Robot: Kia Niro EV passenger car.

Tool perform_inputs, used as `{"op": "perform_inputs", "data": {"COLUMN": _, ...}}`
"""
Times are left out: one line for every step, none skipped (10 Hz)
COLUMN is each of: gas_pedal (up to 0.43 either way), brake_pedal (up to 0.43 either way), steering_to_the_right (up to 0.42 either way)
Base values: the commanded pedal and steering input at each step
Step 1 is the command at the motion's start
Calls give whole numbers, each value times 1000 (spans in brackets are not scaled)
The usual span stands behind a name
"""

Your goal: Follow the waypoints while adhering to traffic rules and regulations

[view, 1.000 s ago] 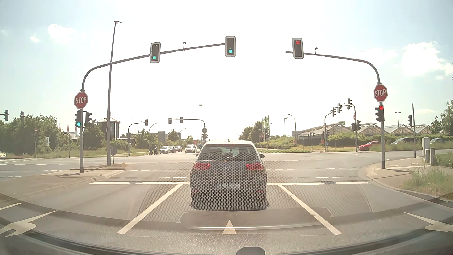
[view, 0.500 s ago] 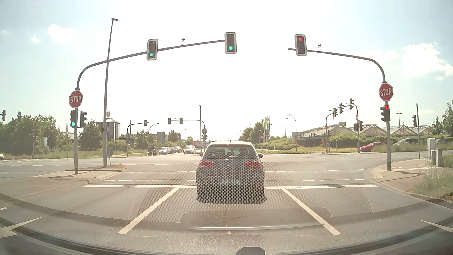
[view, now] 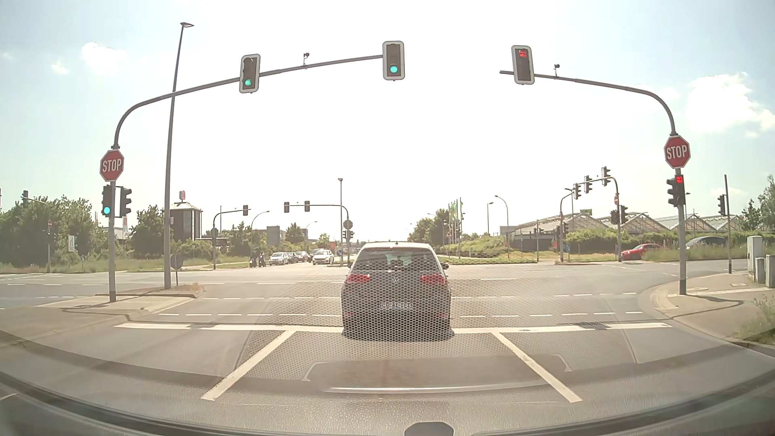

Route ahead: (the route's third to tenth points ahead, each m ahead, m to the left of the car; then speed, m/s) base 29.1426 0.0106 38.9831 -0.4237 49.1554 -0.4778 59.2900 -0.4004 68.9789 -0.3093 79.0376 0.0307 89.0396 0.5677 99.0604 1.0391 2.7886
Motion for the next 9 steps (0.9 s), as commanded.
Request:
{"op": "perform_inputs", "data": {"gas_pedal": 331, "brake_pedal": 0, "steering_to_the_right": 7}}
{"op": "perform_inputs", "data": {"gas_pedal": 311, "brake_pedal": 0, "steering_to_the_right": 6}}
{"op": "perform_inputs", "data": {"gas_pedal": 280, "brake_pedal": 0, "steering_to_the_right": 6}}
{"op": "perform_inputs", "data": {"gas_pedal": 268, "brake_pedal": 0, "steering_to_the_right": 6}}
{"op": "perform_inputs", "data": {"gas_pedal": 260, "brake_pedal": 0, "steering_to_the_right": 6}}
{"op": "perform_inputs", "data": {"gas_pedal": 260, "brake_pedal": 0, "steering_to_the_right": 6}}
{"op": "perform_inputs", "data": {"gas_pedal": 260, "brake_pedal": 0, "steering_to_the_right": 6}}
{"op": "perform_inputs", "data": {"gas_pedal": 260, "brake_pedal": 0, "steering_to_the_right": 6}}
{"op": "perform_inputs", "data": {"gas_pedal": 260, "brake_pedal": 0, "steering_to_the_right": 6}}
